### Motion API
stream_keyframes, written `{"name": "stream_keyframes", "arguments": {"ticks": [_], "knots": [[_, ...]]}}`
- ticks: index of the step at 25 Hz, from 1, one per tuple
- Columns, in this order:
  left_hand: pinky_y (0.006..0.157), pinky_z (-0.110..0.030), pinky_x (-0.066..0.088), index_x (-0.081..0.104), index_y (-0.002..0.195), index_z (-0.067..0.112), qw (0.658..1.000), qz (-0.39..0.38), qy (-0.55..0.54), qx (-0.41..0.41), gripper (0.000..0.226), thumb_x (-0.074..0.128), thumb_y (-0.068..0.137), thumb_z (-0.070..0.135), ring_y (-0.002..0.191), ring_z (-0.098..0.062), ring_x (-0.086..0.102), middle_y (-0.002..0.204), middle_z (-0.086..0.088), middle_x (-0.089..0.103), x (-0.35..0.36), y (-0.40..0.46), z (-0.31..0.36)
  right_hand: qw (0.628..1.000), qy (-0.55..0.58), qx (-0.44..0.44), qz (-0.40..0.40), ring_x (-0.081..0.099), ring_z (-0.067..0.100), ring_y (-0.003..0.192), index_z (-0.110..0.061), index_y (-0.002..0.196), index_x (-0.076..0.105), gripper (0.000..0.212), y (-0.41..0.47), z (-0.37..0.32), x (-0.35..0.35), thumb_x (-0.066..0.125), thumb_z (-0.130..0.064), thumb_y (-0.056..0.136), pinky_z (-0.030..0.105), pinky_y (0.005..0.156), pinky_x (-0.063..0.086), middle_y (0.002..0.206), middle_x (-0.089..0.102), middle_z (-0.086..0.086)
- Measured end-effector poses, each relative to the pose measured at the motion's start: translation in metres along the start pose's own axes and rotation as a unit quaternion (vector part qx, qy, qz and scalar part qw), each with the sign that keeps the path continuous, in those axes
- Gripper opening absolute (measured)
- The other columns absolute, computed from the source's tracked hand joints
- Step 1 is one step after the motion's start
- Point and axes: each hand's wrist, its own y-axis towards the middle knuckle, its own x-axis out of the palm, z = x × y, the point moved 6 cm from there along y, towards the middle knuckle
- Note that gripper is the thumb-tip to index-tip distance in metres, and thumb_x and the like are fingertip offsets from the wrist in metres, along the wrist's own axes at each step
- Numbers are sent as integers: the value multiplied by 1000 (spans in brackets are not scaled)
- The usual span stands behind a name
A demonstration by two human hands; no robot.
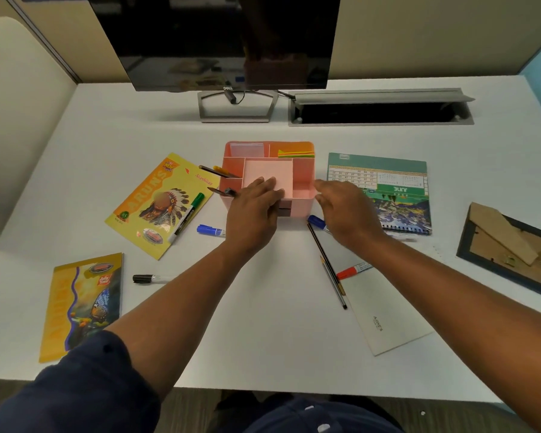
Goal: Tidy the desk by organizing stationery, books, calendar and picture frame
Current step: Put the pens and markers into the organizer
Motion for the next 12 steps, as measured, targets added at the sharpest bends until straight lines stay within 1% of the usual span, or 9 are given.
{"name": "stream_keyframes", "arguments": {"ticks": [1,3,6,8,10,11,12], "knots": [[109,-49,43,69,126,19,1000,0,3,5,30,62,96,19,136,-29,49,142,-4,59,-1,0,1,1000,5,4,-13,66,40,101,1,124,64,30,-12,5,3,59,-4,96,50,85,56,112,72,22],[108,-52,44,69,125,18,1000,0,11,13,30,62,96,18,136,-30,49,142,-5,59,-3,0,3,999,19,23,-41,67,38,97,-2,122,66,28,-32,16,9,57,-4,96,50,80,57,106,73,20],[110,-55,43,67,127,19,999,-11,26,22,32,63,96,17,139,-31,47,146,-5,56,-3,-1,7,995,46,67,-57,68,29,92,-10,117,69,25,-64,29,15,53,-14,100,44,76,57,101,74,10],[112,-56,41,64,129,20,999,-4,38,31,35,64,95,16,142,-32,42,150,-6,51,-3,-4,7,991,60,96,-72,68,24,96,-13,121,69,27,-85,35,19,53,-19,100,40,81,57,107,75,7],[115,-54,37,60,132,18,998,18,45,47,39,65,93,13,145,-33,37,153,-8,47,-3,-13,10,986,62,123,-98,67,21,103,-13,124,68,29,-102,39,23,56,-20,99,37,88,56,114,73,6],[113,-52,38,60,130,16,996,30,49,71,39,65,92,12,143,-34,39,151,-9,49,-2,-19,16,983,60,131,-110,67,21,103,-14,123,69,29,-109,41,25,57,-20,98,37,88,55,113,73,5],[109,-50,42,62,126,14,992,36,54,108,36,67,91,10,136,-34,45,144,-11,55,1,-27,23,982,59,137,-119,67,22,101,-15,121,70,27,-114,41,27,59,-21,97,38,87,56,111,73,5]]}}
